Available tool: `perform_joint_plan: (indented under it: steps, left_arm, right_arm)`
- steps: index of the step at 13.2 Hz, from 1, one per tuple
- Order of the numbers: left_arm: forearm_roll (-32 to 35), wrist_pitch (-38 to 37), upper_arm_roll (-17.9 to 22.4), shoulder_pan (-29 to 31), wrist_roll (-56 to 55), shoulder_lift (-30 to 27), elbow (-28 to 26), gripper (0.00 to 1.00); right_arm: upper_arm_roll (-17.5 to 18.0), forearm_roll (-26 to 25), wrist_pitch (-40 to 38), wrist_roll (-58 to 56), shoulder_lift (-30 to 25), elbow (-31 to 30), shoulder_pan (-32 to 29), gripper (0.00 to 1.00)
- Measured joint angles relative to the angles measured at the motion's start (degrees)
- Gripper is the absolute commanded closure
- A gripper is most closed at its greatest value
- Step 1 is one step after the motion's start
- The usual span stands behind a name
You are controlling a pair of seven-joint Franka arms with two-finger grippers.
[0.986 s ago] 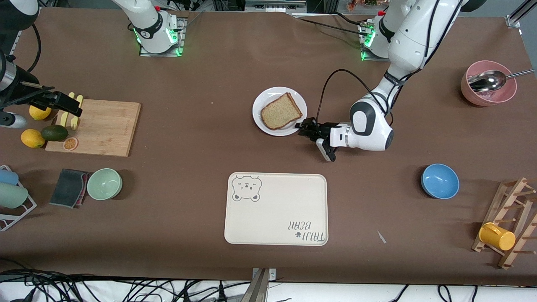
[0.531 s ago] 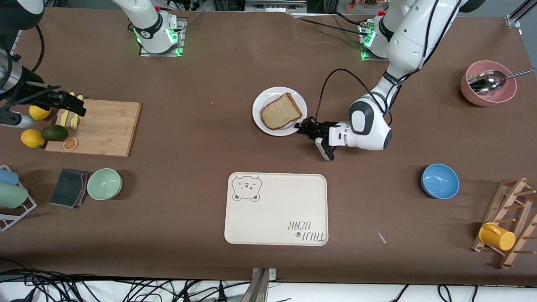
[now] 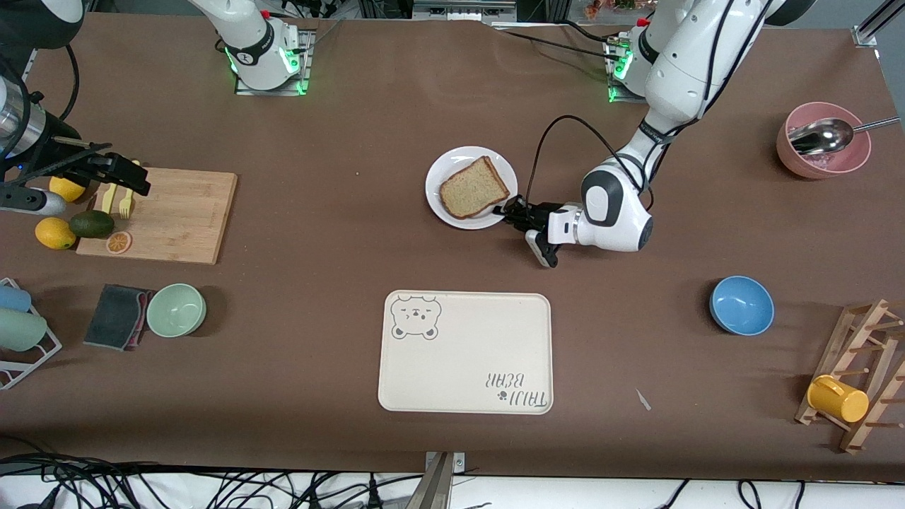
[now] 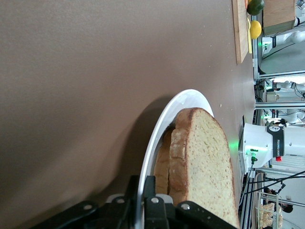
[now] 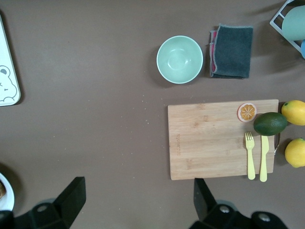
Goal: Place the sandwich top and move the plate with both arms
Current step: 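Slide the plate with the left gripper onto the cream tray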
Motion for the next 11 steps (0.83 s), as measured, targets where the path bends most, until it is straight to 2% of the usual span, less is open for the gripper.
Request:
perform_joint_plan:
  steps: [11]
  left_arm:
    - [-0.55,-1.02,0.02,0.91,0.07,-0.42,1.04,1.00]
  right_arm:
    - [0.30,0.00,0.01,0.00,1.33,2.12,0.00,0.00]
